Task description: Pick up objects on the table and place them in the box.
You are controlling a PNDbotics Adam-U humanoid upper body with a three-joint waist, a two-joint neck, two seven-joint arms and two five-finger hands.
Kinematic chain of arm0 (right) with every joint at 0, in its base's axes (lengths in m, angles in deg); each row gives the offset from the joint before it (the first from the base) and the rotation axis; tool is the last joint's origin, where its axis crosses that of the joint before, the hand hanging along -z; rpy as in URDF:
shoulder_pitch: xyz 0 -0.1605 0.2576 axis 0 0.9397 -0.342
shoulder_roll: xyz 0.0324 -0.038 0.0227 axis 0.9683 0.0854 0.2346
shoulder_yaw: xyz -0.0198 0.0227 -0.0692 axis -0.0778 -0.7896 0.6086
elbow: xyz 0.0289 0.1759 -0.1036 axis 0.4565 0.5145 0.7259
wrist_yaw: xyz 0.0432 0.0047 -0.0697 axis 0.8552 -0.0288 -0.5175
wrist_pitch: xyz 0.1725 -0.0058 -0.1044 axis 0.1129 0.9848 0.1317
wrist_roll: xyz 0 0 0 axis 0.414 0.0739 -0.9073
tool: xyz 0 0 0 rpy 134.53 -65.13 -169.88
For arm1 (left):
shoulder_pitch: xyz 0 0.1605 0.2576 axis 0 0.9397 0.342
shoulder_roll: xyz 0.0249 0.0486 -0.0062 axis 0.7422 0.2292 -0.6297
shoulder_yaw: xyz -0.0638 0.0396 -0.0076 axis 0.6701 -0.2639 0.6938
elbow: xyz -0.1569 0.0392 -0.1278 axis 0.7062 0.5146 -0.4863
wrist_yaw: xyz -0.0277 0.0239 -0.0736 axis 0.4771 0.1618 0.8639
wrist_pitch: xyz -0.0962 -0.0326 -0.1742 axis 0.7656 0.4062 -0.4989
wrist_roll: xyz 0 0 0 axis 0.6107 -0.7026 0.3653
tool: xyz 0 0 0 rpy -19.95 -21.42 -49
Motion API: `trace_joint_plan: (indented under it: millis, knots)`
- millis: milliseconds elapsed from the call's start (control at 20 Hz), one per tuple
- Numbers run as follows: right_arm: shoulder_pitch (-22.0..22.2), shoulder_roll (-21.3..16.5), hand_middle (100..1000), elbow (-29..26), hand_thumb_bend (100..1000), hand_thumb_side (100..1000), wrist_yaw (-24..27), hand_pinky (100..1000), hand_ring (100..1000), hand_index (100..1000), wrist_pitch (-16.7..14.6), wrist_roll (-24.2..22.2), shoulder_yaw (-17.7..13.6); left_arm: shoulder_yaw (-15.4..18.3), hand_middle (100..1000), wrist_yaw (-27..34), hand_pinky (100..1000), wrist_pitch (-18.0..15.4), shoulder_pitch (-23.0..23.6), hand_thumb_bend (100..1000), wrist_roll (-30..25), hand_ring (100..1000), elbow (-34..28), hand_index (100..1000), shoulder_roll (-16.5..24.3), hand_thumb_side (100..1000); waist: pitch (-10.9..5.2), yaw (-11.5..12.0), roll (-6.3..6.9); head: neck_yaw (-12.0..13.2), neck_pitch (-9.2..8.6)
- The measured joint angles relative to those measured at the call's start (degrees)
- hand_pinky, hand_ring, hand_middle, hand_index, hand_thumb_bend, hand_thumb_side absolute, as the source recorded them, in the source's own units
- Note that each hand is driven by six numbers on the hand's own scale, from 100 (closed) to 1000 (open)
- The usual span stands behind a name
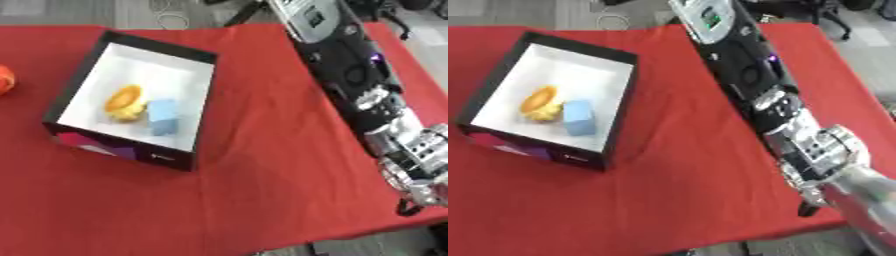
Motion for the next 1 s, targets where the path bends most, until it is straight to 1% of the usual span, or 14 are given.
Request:
trace_joint_plan:
  millis: [150,200,250,300,400,450,550,600,650,700,750,850,950,1000]
  knots:
    - [4.7,-5.0,767,-4.0,100,444,9.5,1000,940,829,3.3,3.2,-2.9,-0.1,754,-0.3,863,0.1,0.0,211,-0.5,744,0.4,858,0.3,668,0.00,-0.2,0.00,1.1,0.00]
    - [6.7,-6.2,766,-5.0,100,525,12.2,1000,942,829,4.3,4.1,-3.9,-0.3,754,-0.5,863,0.1,-0.1,209,-0.8,744,0.5,858,0.5,669,0.00,-0.2,0.00,1.4,0.00]
    - [8.8,-7.2,766,-5.9,100,538,14.8,1000,943,829,5.2,5.1,-5.0,-0.5,754,-0.7,863,0.1,-0.2,209,-1.1,744,0.7,858,0.7,669,0.00,-0.2,0.00,1.7,0.00]
    - [10.7,-8.0,770,-6.6,100,609,17.1,1000,951,833,6.0,5.9,-6.0,-0.8,753,-0.8,863,0.2,-0.4,206,-1.4,744,0.9,858,0.9,668,0.00,-0.3,0.00,1.9,0.00]
    - [14.6,-9.1,775,-7.8,100,641,20.6,1000,965,838,7.2,7.3,-8.0,-1.2,754,-1.3,863,0.2,-0.8,203,-2.1,745,1.4,859,1.5,664,0.01,-0.2,0.00,2.4,0.00]
    - [16.5,-9.4,776,-8.2,100,649,22.0,1000,966,839,7.6,7.7,-9.0,-1.5,754,-1.5,862,0.1,-1.1,201,-2.6,745,1.7,859,1.8,662,0.01,-0.2,0.00,2.6,0.00]
    - [19.8,-9.7,776,-8.7,100,627,24.7,1000,969,838,8.2,8.2,-10.9,-2.0,755,-2.3,861,0.0,-1.7,197,-3.7,746,2.2,861,2.8,652,0.01,-0.1,0.00,3.1,0.00]
    - [21.3,-9.7,773,-8.9,100,539,25.8,1000,964,835,8.3,8.3,-11.7,-2.3,756,-2.9,860,0.0,-2.1,195,-4.3,747,2.5,864,3.5,642,0.01,-0.1,0.01,3.4,0.00]
    - [22.7,-9.7,770,-9.0,100,509,26.8,1000,961,833,8.3,8.4,-12.5,-2.6,756,-3.8,860,0.0,-2.6,193,-5.1,747,2.9,865,4.2,638,0.01,-0.1,0.02,3.7,0.00]
    - [23.9,-9.7,762,-9.1,100,459,27.7,1000,950,827,8.1,8.6,-13.2,-2.9,759,-4.9,859,0.1,-3.2,192,-6.1,750,3.3,870,5.1,628,0.01,-0.1,0.02,4.0,0.00]
    - [24.9,-9.7,761,-9.2,100,456,28.5,1000,949,826,7.8,8.9,-13.8,-3.3,759,-6.2,859,0.2,-3.8,192,-7.4,750,3.9,871,6.1,627,0.08,-0.1,0.02,4.3,0.00]
    - [26.4,-9.7,756,-9.6,100,442,29.6,1000,942,824,6.9,9.2,-14.7,-4.2,766,-9.4,859,0.4,-5.4,204,-11.0,758,5.4,880,8.3,630,0.58,-0.2,0.03,4.9,0.00]
    - [27.5,-9.7,753,-10.2,100,448,30.5,1000,938,821,6.1,9.5,-15.4,-5.6,771,-13.4,859,0.7,-7.7,220,-16.8,766,7.8,885,10.8,635,0.92,-0.5,0.04,5.3,0.00]
    - [27.8,-9.7,751,-10.6,100,439,30.8,1000,937,820,5.8,9.7,-15.6,-6.3,776,-15.5,857,0.7,-9.0,244,-20.3,774,9.3,890,12.1,616,0.92,-0.7,0.04,5.4,0.00]
